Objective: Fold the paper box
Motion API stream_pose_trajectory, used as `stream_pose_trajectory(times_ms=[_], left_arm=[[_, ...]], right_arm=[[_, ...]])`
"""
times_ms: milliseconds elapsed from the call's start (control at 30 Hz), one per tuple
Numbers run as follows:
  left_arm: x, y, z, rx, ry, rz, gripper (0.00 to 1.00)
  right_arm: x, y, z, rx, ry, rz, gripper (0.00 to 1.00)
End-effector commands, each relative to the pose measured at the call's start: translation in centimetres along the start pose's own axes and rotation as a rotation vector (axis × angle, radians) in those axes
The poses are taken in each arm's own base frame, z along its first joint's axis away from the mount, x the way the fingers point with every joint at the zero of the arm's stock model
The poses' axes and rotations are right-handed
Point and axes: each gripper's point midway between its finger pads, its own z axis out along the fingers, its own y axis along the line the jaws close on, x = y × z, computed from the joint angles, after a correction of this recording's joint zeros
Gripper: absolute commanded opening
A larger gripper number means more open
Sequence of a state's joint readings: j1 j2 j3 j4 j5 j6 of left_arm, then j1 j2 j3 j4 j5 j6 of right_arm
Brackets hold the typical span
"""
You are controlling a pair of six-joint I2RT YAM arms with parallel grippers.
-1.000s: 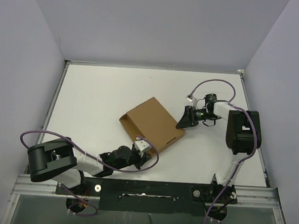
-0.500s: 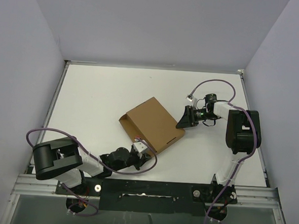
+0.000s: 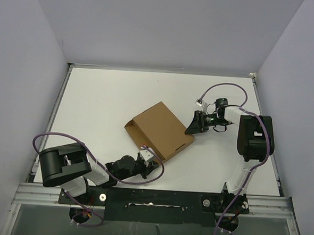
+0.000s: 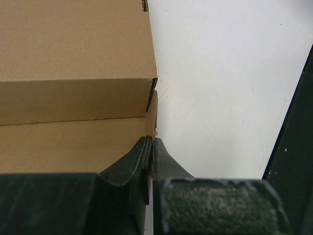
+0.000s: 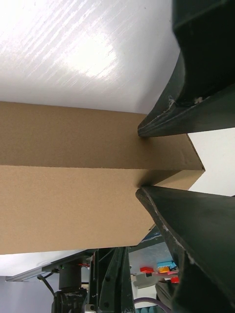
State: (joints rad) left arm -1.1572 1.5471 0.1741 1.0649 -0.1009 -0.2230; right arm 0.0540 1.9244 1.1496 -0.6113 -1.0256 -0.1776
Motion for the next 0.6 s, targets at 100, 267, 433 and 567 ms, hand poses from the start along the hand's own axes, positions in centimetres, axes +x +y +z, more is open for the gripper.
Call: stream_pose_trajectory(times_ms=[100, 267, 433, 567], left_arm=[[3.15, 1.04, -0.75, -0.032, 0.1, 0.025, 0.0], [3.06, 1.0, -0.77, -0.03, 0.095, 0.025, 0.0], [2.94, 0.99, -0.8, -0.029, 0.089, 0.024, 0.0], [2.87, 0.93, -0.81, -0.025, 0.085, 0.028, 0.0]], right_arm=[[0.76, -3.42, 0.42, 0.134, 0.051, -0.051, 0.42], [0.75, -3.38, 0.47, 0.132, 0.052, -0.055, 0.42], [0.76, -3.34, 0.53, 0.131, 0.053, -0.055, 0.42], [0.78, -3.3, 0.5, 0.13, 0.053, -0.054, 0.42]])
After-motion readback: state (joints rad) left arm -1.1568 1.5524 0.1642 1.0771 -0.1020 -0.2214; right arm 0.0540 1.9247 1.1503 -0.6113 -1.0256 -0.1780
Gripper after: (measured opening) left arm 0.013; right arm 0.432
